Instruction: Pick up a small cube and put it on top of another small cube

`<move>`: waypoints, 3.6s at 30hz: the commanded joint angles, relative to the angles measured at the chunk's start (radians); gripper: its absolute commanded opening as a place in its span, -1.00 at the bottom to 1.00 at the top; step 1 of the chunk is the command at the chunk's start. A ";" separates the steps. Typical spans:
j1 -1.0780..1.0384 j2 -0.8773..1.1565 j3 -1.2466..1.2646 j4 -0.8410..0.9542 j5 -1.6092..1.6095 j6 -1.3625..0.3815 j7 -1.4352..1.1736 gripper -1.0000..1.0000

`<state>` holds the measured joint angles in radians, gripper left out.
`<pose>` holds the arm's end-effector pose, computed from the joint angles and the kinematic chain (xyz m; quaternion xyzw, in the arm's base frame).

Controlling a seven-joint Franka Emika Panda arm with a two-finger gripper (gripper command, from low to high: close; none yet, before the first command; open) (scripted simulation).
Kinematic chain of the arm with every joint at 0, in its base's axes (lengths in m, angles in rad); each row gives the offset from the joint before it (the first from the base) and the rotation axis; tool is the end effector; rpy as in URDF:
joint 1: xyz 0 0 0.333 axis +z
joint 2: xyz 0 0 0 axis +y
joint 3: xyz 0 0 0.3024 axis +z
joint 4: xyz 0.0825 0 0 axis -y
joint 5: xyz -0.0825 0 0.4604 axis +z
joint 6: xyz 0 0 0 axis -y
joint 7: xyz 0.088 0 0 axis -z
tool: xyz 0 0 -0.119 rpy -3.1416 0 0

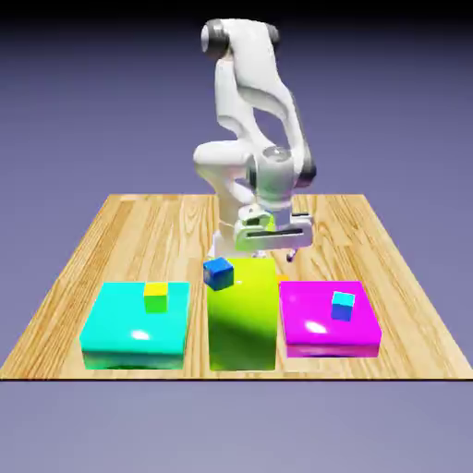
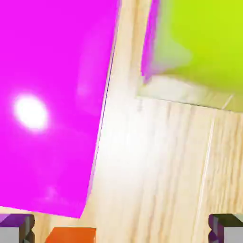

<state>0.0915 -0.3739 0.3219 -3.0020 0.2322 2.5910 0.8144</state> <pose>0.3273 0.1102 0.1572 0.9512 -0.3077 -0.0177 0.0118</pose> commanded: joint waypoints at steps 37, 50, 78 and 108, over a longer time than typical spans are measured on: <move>0.258 0.446 -0.003 -0.030 0.314 0.332 -0.046 -1.00; -0.167 0.122 0.439 -0.055 0.337 0.043 -0.045 -1.00; 0.071 0.036 -0.523 0.396 -0.173 -0.567 0.208 -1.00; -0.675 0.364 -0.212 0.604 -0.075 -0.355 0.565 1.00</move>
<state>-0.5792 -0.0104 0.1097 -2.3979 0.1570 2.2361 1.3792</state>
